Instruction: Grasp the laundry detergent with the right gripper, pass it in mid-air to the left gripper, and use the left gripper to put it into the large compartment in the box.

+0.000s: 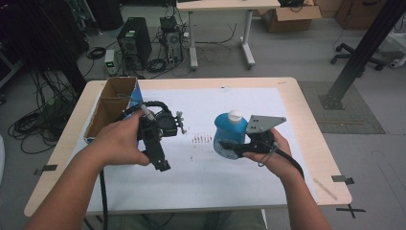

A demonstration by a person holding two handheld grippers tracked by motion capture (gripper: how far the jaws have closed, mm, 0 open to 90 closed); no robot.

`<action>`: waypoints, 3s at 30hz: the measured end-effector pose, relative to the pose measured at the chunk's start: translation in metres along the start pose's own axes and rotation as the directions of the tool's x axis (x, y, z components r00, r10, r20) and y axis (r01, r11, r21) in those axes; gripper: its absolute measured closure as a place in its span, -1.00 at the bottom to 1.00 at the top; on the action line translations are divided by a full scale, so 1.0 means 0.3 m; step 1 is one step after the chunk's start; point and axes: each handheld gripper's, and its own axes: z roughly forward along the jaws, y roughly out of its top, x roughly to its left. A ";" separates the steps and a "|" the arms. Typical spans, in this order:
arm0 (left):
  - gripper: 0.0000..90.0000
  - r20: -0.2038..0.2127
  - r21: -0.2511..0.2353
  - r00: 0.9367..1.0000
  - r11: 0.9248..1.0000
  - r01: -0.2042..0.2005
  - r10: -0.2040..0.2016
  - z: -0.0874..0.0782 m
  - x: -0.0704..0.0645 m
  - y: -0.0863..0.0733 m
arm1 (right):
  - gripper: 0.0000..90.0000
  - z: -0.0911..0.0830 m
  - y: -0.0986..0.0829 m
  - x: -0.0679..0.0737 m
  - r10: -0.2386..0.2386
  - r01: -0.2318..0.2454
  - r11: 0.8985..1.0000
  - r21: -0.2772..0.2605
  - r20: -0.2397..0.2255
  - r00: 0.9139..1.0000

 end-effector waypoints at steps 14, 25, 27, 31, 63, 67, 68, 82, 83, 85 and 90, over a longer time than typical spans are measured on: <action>-1.00 0.004 0.022 0.999 0.999 -0.044 0.044 -0.025 -0.029 0.075 | 0.01 0.098 0.019 0.085 -0.102 0.110 0.994 0.020 -0.252 0.962; -0.99 0.006 0.035 0.998 0.997 -0.066 0.066 -0.031 -0.039 0.123 | 0.01 0.170 0.050 0.117 -0.140 0.145 0.989 -0.010 -0.344 0.928; -1.00 0.010 0.040 0.997 0.996 -0.076 0.076 -0.030 -0.041 0.134 | 0.01 0.184 0.055 0.122 -0.146 0.151 0.988 -0.013 -0.356 0.923; -1.00 0.013 0.041 0.996 0.995 -0.092 0.092 -0.028 -0.048 0.149 | 0.01 0.207 0.058 0.130 -0.150 0.156 0.988 -0.015 -0.378 0.914; -0.85 -0.028 0.087 0.990 0.987 -0.133 0.135 -0.012 -0.068 0.199 | 0.01 0.294 0.108 0.169 -0.168 0.145 0.986 -0.086 -0.431 0.886; -0.81 -0.039 0.087 0.990 0.987 -0.135 0.138 -0.009 -0.071 0.199 | 0.00 0.294 0.108 0.169 -0.165 0.142 0.986 -0.086 -0.429 0.888; -0.81 -0.048 0.086 0.989 0.987 -0.136 0.140 -0.009 -0.071 0.200 | 0.00 0.294 0.108 0.170 -0.164 0.142 0.986 -0.083 -0.423 0.891; -0.62 -0.049 0.074 0.986 0.985 -0.153 0.157 -0.016 -0.077 0.204 | 0.00 0.291 0.110 0.171 -0.162 0.137 0.987 -0.089 -0.415 0.895; -0.60 -0.048 0.076 0.986 0.985 -0.156 0.160 -0.017 -0.078 0.204 | 0.00 0.291 0.110 0.173 -0.156 0.131 0.988 -0.087 -0.417 0.895; -0.58 -0.049 0.079 0.986 0.985 -0.156 0.160 -0.016 -0.079 0.204 | 0.00 0.291 0.111 0.175 -0.148 0.125 0.989 -0.082 -0.423 0.894; -0.43 -0.044 0.085 0.985 0.983 -0.160 0.165 -0.019 -0.083 0.201 | 0.00 0.294 0.113 0.176 -0.150 0.128 0.989 -0.080 -0.425 0.893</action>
